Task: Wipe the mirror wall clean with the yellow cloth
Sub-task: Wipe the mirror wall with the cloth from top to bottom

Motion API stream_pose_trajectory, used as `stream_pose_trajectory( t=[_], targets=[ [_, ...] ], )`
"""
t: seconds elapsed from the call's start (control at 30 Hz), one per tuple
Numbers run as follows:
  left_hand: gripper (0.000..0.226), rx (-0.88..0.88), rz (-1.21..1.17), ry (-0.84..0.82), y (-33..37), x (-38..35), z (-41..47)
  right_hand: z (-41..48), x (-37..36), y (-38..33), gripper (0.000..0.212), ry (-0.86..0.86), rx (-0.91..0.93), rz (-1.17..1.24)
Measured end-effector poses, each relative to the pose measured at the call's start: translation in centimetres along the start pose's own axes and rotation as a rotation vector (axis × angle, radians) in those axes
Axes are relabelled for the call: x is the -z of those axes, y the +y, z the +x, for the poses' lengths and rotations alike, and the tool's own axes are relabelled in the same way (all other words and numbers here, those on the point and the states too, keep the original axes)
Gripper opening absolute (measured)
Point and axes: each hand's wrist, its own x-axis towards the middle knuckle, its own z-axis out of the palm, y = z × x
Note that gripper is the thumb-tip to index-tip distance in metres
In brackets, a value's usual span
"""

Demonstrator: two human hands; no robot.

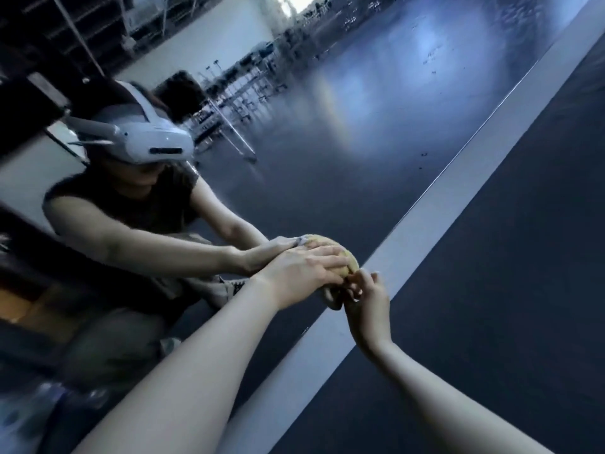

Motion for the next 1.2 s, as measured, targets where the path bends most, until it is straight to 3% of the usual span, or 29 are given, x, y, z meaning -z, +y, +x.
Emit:
stream_pose_trajectory(
  t=[0.23,0.4,0.53,0.67,0.83,0.93,1.03,1.13,1.2],
  targets=[
    [0.032,-0.073,0.120,0.110,1.1,-3.4,-11.0,-6.9,-2.8,-3.2,0.035,-0.245,0.040,0.052],
    [0.040,-0.004,0.437,0.377,-5.0,5.9,-13.9,-1.3,-3.1,-12.2,0.018,0.007,0.328,0.158],
    [0.038,0.167,0.451,0.595,-7.3,10.3,-15.6,2.3,-4.5,-19.0,0.033,0.090,0.492,0.189],
    [0.044,0.315,0.342,0.686,-3.2,4.6,-14.9,1.0,-4.5,-14.6,0.027,0.077,0.602,0.145],
    [0.053,0.383,0.321,0.596,2.9,-5.8,-15.8,-2.4,-4.7,-6.6,0.014,-0.052,0.638,0.019],
    [0.050,0.367,0.192,0.512,6.4,-9.7,-16.0,-5.5,-4.8,-1.7,0.011,-0.161,0.558,-0.059],
    [0.043,0.410,0.093,0.499,7.9,-10.6,-15.1,-6.6,-4.5,-0.1,0.022,-0.225,0.371,-0.060],
    [0.036,0.483,-0.079,0.536,8.2,-8.6,-13.7,-6.7,-3.4,-1.7,0.038,-0.220,0.114,0.108],
    [0.032,0.465,-0.177,0.597,7.9,-6.3,-13.2,-6.8,-2.4,-3.3,0.046,-0.123,0.065,0.246]
  ],
)
